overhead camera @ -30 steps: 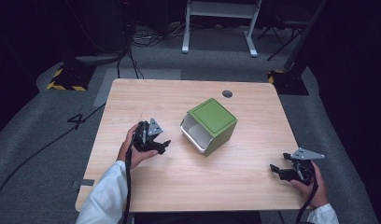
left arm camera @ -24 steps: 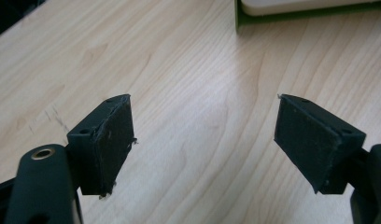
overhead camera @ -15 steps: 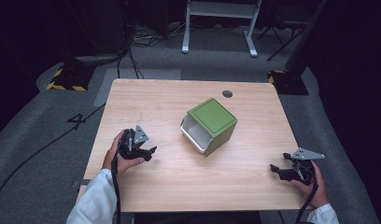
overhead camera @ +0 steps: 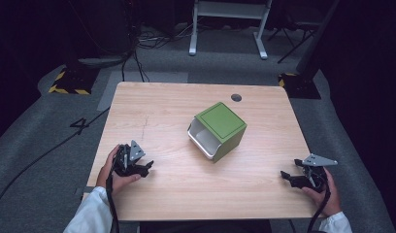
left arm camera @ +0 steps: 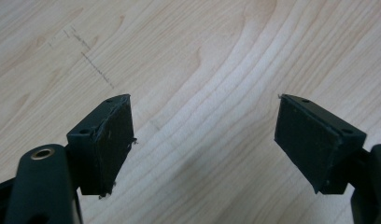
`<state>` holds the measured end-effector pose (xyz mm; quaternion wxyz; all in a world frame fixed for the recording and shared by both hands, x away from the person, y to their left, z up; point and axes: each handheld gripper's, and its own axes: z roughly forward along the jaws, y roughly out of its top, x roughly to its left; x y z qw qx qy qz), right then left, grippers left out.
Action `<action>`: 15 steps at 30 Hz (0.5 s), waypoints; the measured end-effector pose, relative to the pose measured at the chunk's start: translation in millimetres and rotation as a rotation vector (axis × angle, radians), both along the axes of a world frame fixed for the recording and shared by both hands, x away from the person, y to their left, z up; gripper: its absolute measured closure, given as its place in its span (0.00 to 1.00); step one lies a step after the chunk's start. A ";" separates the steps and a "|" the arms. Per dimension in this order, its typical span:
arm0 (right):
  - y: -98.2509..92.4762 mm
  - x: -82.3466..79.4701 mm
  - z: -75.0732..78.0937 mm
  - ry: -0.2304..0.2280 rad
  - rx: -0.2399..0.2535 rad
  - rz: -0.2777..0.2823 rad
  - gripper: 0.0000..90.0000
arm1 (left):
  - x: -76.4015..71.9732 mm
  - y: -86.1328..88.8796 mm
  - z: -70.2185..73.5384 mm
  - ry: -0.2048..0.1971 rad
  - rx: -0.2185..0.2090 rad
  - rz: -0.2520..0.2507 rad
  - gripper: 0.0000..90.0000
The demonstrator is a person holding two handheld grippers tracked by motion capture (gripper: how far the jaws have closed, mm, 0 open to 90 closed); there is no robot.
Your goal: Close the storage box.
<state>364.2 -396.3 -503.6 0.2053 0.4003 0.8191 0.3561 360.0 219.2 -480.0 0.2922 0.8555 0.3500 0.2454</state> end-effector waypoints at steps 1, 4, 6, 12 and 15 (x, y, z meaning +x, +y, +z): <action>0.0 -0.1 0.0 0.000 0.000 0.000 0.18 | -1.8 1.4 -1.2 0.002 -0.003 0.002 0.22; 0.1 -0.1 0.0 -0.001 -0.001 0.000 0.18 | -5.7 5.1 -3.3 0.014 -0.016 0.004 0.22; 0.1 -0.2 0.0 -0.001 -0.002 0.000 0.18 | -7.3 6.6 -3.2 0.014 -0.016 0.006 0.21; 0.2 -0.3 0.1 -0.002 -0.002 0.000 0.18 | -9.8 12.9 -5.5 0.057 -0.059 0.011 0.20; 0.4 -0.5 0.1 -0.004 -0.003 0.000 0.18 | -10.3 16.8 -8.6 0.088 -0.076 0.013 0.20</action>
